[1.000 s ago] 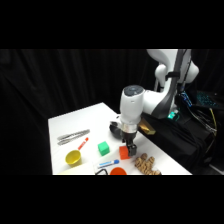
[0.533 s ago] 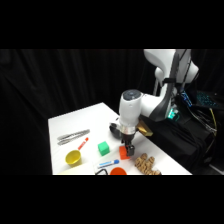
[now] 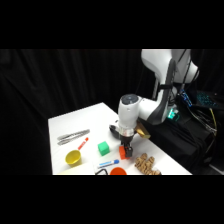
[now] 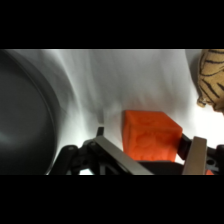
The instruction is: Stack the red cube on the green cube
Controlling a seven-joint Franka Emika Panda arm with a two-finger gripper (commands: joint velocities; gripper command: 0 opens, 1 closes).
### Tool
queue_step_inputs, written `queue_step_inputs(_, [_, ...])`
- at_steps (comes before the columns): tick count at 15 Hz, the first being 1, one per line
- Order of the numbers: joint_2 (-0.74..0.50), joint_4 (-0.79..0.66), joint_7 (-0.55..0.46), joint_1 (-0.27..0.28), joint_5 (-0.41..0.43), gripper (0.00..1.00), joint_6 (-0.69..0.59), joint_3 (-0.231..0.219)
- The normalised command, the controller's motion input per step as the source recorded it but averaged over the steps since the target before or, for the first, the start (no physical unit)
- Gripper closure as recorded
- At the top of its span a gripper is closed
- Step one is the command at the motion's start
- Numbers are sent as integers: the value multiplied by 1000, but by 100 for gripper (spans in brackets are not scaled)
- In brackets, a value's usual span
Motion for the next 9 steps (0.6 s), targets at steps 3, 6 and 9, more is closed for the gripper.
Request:
queue_step_inputs(3, [55, 57, -122, 137, 125, 35, 117, -109])
queue_step_inputs(6, [32, 65, -82, 178, 71, 62, 75, -149])
queue_step_inputs(9, [3, 70, -59, 182, 28, 71, 2, -147])
